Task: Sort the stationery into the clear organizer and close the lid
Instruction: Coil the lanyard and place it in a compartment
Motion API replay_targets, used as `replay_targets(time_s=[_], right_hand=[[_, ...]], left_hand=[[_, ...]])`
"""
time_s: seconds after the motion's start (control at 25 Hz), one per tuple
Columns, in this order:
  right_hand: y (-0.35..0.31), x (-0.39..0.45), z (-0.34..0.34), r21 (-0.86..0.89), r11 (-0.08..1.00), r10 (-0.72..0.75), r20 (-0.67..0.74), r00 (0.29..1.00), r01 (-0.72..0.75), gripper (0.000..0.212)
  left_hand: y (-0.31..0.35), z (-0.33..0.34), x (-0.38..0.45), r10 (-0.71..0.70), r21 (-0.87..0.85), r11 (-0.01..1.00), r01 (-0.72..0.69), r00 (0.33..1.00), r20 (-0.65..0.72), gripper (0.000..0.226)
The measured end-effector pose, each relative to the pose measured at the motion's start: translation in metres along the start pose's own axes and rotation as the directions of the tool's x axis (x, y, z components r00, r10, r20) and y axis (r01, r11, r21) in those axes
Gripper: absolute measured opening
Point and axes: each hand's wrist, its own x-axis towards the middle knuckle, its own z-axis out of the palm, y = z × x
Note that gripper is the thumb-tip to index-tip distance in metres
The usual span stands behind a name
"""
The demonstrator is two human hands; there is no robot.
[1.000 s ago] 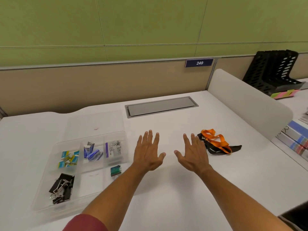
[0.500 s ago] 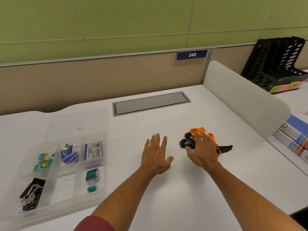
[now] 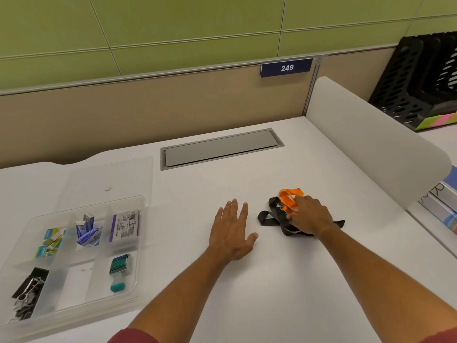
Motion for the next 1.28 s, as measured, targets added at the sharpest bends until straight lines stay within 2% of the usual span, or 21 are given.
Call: replay_targets(time_s=[0.2, 0.44, 0.6, 0.72, 0.8, 0.88, 0.96, 1.08, 1.16, 1.28], right_hand=[[-0.001, 0.006, -0.004, 0.042, 0.998, -0.053, 0.048, 0.997, 0.051, 0.03], [-0.006, 0.0, -0.004, -0.008, 0.998, -0.064, 0.035, 0.997, 0.065, 0.021], [-0.009, -0.008, -0.003, 0.126, 0.992, -0.011, 0.037, 0.999, 0.006, 0.017], [-0.009, -0.009, -0.01, 0.269, 0.962, 0.035, -0.01, 0.999, -0.031, 0.004], [-0.007, -0.009, -0.019, 0.342, 0.939, 0.065, -0.062, 0.996, -0.04, 0.014], [-0.004, -0.01, -0.028, 0.406, 0.914, 0.082, -0.119, 0.989, -0.027, 0.013], [0.0, -0.013, -0.037, 0.456, 0.89, 0.105, -0.183, 0.977, -0.01, 0.007], [0.007, -0.016, -0.045, 0.512, 0.859, 0.147, -0.269, 0.952, 0.012, 0.015], [0.012, -0.018, -0.048, 0.521, 0.853, 0.155, -0.288, 0.945, 0.019, 0.018], [0.014, -0.02, -0.048, 0.519, 0.854, 0.15, -0.278, 0.949, 0.017, 0.019]], left_hand=[[0.002, -0.001, 0.007, -0.003, 0.006, 1.0, 0.003, 1.0, 0.017, 0.082], [0.015, 0.002, 0.012, 0.009, -0.02, 1.0, -0.008, 1.0, 0.029, 0.083], [0.023, 0.002, 0.012, 0.029, -0.066, 0.997, -0.027, 0.999, 0.04, 0.082], [0.035, -0.002, 0.015, 0.029, -0.131, 0.991, -0.025, 0.999, 0.031, 0.082], [0.048, -0.003, 0.019, 0.028, -0.165, 0.986, -0.028, 1.0, 0.0, 0.082], [0.063, -0.004, 0.021, 0.008, -0.199, 0.98, -0.006, 1.0, 0.01, 0.085], [0.079, -0.002, 0.024, -0.054, -0.202, 0.977, 0.062, 0.998, 0.045, 0.091], [0.102, -0.002, 0.028, -0.178, -0.189, 0.964, 0.187, 0.982, 0.066, 0.101], [0.113, -0.001, 0.03, -0.198, -0.169, 0.963, 0.21, 0.977, 0.083, 0.099], [0.122, 0.004, 0.03, -0.161, -0.119, 0.978, 0.17, 0.983, 0.085, 0.082]])
